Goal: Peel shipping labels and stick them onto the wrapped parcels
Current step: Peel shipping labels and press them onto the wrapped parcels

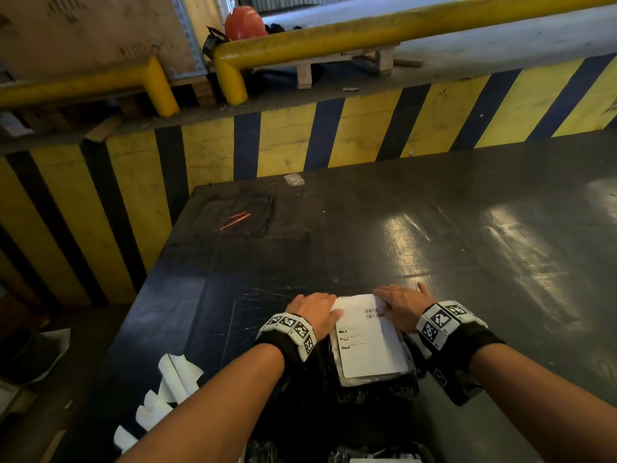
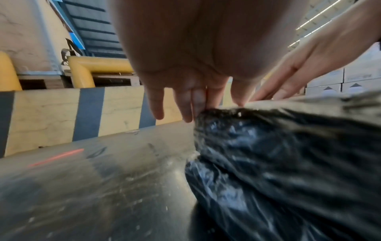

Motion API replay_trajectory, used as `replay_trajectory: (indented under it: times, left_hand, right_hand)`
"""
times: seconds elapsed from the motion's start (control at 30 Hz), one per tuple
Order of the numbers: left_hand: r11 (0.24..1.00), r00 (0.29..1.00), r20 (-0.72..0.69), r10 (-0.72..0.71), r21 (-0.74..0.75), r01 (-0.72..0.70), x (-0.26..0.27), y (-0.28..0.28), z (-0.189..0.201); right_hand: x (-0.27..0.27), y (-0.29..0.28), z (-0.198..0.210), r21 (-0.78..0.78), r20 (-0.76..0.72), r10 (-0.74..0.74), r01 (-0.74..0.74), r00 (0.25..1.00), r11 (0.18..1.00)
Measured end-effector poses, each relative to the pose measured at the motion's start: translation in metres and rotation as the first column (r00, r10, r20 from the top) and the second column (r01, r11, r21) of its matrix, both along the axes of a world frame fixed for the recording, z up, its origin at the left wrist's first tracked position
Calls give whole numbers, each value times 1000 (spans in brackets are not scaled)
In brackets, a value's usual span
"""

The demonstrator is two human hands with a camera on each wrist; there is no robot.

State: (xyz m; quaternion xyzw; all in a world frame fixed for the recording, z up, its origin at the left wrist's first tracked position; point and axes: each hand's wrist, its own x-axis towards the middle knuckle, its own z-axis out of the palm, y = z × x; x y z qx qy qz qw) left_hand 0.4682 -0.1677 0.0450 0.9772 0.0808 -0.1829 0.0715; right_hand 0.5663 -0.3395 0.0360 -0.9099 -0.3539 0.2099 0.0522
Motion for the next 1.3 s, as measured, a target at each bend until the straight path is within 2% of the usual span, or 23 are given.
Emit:
replay_trajectory:
  times: [0.07, 0.23, 0.37, 0.5, 0.63, 0.77, 0.83, 1.0, 1.17, 1.3]
  left_hand:
    - [999, 1000, -6, 2, 35, -2, 5, 1, 4]
    - [992, 995, -4, -99, -78, 98, 12, -27, 10]
    - [994, 994, 11, -111, -16, 111, 11, -27, 7]
    - [997, 994, -85, -67, 26, 69, 9, -11, 9]
    - [996, 992, -129, 7, 93, 5, 7, 5, 16]
    - [996, 993, -83, -88, 26, 91, -3, -18, 23]
    - [989, 982, -125, -145, 15, 148, -9, -32, 17]
    - [979, 963, -226, -146, 105, 173, -18, -28, 9]
    - [976, 963, -265, -55, 188, 108, -24, -28, 19]
    - [975, 961, -241, -139, 135, 175, -37, -53, 30]
  right_hand:
    - [3, 7, 7, -17, 6, 29, -29, 1000, 999]
    - [-2, 20, 12, -35, -42, 74, -75, 996, 997]
    - [-2, 10, 7, -34, -28, 24, -25, 999, 999]
    - [1, 8, 11, -99, -65, -26, 19, 998, 995]
    - [2, 7, 16, -119, -18, -9, 7, 1000, 993]
    - [-25, 5, 11, -59, 25, 103, -102, 994, 993]
    - [-34, 0, 2, -52, 20, 142, -141, 990, 989]
    - [-37, -16, -7, -101, 27, 112, -109, 993, 989]
    - [-41, -28, 2, -125, 15, 28, -26, 1000, 992]
    - [-57, -31, 10, -75, 46, 74, -70, 996, 995]
